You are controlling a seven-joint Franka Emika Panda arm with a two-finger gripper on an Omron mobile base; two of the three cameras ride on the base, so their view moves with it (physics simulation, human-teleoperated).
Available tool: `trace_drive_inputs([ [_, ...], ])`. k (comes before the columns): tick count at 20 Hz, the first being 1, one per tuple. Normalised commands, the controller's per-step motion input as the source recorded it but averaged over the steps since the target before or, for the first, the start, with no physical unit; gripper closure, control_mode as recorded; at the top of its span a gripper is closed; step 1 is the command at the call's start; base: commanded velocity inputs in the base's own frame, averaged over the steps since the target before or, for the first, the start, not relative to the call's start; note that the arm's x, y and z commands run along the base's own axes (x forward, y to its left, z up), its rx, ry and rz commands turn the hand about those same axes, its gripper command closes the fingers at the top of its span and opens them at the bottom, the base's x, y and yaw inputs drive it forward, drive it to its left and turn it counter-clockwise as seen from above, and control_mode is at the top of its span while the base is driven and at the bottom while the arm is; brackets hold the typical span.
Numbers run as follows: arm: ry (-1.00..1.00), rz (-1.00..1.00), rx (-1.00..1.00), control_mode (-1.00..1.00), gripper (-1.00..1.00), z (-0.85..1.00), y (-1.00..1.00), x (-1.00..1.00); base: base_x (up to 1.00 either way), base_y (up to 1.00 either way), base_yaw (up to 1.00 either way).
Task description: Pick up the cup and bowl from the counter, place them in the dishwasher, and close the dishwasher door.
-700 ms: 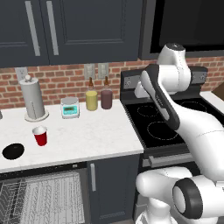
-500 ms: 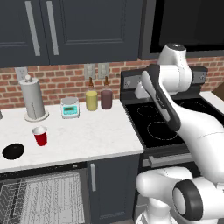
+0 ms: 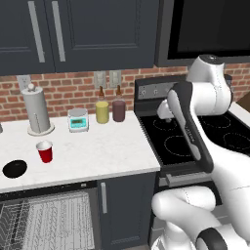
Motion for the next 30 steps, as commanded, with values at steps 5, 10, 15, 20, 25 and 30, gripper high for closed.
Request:
trace_drive_inputs([
  [5,-0.01,0.0,-0.03,-1.0,-1.0,-0.26,0.0,-0.26,0.0,0.0,0.0],
  [10,0.01,0.0,-0.04,-1.0,-1.0,-0.28,0.01,-0.04,0.0,0.0,0.0],
  [15,0.0,0.0,0.0,-1.0,-1.0,-0.06,0.0,0.0,0.0,0.0,0.0],
  [20,-0.02,0.0,0.0,1.0,-1.0,0.0,0.0,-0.07,-0.14,0.01,0.0],
  [25,0.0,0.0,0.0,1.0,-1.0,0.0,0.0,0.0,-0.05,-0.25,0.48],
  [30,0.0,0.0,0.0,1.0,-1.0,0.0,0.0,0.0,0.05,-0.31,0.89],
])
